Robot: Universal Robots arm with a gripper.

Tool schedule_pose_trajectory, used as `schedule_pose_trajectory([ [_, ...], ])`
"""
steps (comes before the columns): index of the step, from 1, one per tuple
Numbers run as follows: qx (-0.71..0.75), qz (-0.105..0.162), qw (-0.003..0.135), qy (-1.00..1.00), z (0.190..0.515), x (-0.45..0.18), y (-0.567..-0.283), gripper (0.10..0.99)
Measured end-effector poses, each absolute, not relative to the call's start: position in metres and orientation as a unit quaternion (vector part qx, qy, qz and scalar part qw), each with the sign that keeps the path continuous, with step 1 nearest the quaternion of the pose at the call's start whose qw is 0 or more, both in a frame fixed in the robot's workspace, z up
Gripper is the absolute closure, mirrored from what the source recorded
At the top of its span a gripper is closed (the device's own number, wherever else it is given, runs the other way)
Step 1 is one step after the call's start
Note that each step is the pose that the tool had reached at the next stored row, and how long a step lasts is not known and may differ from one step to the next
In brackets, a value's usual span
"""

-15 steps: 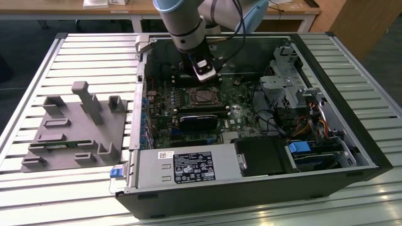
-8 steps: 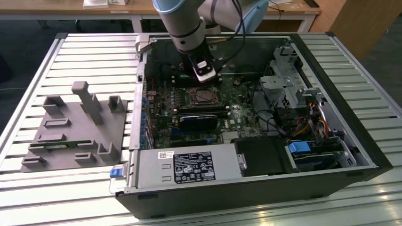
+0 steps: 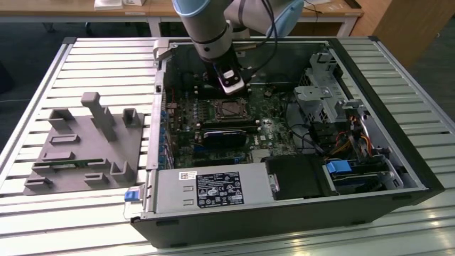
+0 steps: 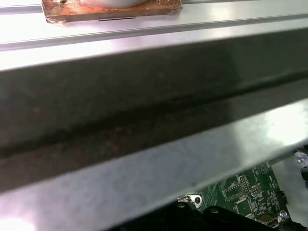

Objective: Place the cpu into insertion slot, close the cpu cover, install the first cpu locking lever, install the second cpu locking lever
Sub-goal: 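Install the first cpu locking lever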

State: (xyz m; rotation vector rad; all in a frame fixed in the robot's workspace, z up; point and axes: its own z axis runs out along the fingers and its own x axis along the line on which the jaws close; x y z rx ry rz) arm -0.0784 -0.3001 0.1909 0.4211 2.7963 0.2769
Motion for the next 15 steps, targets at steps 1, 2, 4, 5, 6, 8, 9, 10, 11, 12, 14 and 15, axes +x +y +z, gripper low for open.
schedule_pose_trajectory([
  [1, 0.146, 0.096, 0.15, 0.973, 0.1906, -0.0784, -0.3002, 0.984],
  [2, 0.146, 0.096, 0.15, 0.973, 0.1904, -0.0784, -0.3004, 0.984],
  [4, 0.146, 0.096, 0.15, 0.973, 0.1898, -0.0784, -0.3009, 0.984],
  [5, 0.146, 0.096, 0.15, 0.973, 0.1895, -0.0784, -0.301, 0.984],
  [6, 0.146, 0.096, 0.15, 0.973, 0.1893, -0.0784, -0.3012, 0.984],
  [8, 0.146, 0.096, 0.15, 0.973, 0.1887, -0.0784, -0.3016, 0.984],
  [9, 0.146, 0.096, 0.15, 0.973, 0.1883, -0.0784, -0.3018, 0.984],
  [10, 0.146, 0.096, 0.15, 0.973, 0.1879, -0.0784, -0.3021, 0.984],
  [11, 0.146, 0.096, 0.15, 0.973, 0.1874, -0.0784, -0.3023, 0.984],
  [12, 0.146, 0.096, 0.15, 0.973, 0.1872, -0.0784, -0.3024, 0.984],
  [14, 0.146, 0.096, 0.15, 0.973, 0.1872, -0.0784, -0.3024, 0.984],
  [15, 0.146, 0.096, 0.15, 0.973, 0.1872, -0.0784, -0.3024, 0.984],
])
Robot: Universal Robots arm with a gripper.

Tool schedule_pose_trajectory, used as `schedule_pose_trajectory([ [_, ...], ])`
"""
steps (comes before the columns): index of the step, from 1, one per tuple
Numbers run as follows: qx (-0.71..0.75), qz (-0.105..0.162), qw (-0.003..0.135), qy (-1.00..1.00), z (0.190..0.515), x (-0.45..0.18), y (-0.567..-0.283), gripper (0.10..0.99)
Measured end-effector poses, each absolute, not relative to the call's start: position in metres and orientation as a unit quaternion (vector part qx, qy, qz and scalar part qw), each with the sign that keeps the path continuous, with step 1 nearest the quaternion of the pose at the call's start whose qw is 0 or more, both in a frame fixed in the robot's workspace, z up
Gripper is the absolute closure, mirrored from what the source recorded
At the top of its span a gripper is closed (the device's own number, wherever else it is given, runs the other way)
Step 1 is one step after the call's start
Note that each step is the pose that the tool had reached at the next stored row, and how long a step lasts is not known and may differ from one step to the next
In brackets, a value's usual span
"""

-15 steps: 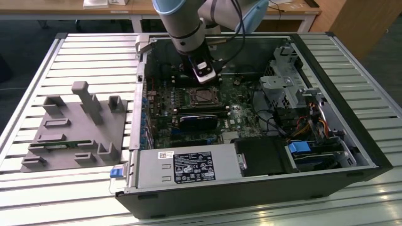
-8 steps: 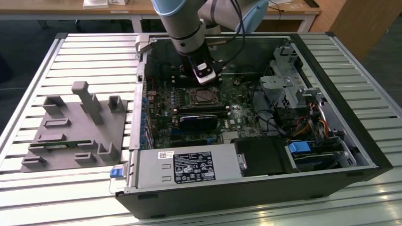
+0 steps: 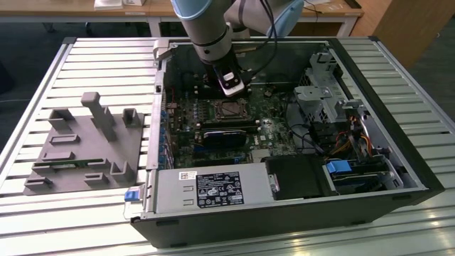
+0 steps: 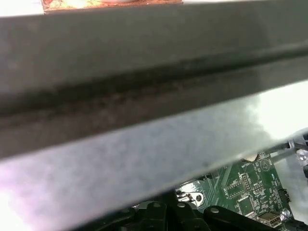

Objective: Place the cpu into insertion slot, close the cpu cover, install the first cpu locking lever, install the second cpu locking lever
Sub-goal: 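Install the first cpu locking lever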

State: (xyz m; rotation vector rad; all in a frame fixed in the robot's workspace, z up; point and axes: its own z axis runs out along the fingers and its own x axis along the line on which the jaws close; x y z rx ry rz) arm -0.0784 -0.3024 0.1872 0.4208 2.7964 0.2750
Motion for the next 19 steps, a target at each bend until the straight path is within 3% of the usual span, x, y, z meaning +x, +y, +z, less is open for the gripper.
schedule_pose_trajectory([
  [19, 0.148, 0.107, 0.148, 0.972, 0.1967, -0.0784, -0.3027, 0.984],
])
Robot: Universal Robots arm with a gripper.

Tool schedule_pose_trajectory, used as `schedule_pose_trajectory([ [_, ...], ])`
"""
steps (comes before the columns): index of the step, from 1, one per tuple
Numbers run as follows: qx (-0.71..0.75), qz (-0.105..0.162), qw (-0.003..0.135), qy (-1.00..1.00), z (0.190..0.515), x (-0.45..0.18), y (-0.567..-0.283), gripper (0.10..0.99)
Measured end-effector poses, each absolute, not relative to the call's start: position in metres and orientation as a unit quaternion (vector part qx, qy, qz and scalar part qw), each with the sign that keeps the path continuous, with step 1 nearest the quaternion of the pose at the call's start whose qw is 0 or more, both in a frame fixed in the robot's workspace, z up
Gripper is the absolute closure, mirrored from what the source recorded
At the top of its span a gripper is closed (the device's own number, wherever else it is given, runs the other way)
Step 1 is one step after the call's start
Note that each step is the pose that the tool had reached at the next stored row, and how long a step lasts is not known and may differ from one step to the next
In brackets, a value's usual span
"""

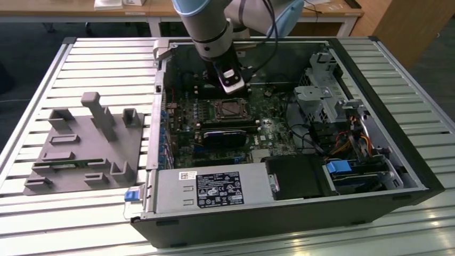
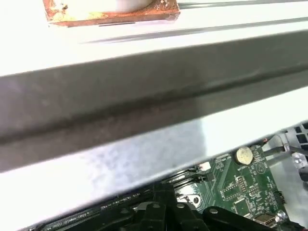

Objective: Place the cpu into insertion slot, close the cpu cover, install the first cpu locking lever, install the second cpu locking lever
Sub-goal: 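Install the first cpu locking lever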

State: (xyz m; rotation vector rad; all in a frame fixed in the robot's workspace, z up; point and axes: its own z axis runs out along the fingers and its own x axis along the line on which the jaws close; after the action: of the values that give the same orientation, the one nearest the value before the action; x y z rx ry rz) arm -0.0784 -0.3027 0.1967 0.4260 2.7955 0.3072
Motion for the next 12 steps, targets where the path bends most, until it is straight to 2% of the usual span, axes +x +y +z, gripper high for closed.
schedule_pose_trajectory([
  [12, 0.149, 0.107, 0.148, 0.972, 0.2052, -0.0779, -0.3027, 0.984],
])
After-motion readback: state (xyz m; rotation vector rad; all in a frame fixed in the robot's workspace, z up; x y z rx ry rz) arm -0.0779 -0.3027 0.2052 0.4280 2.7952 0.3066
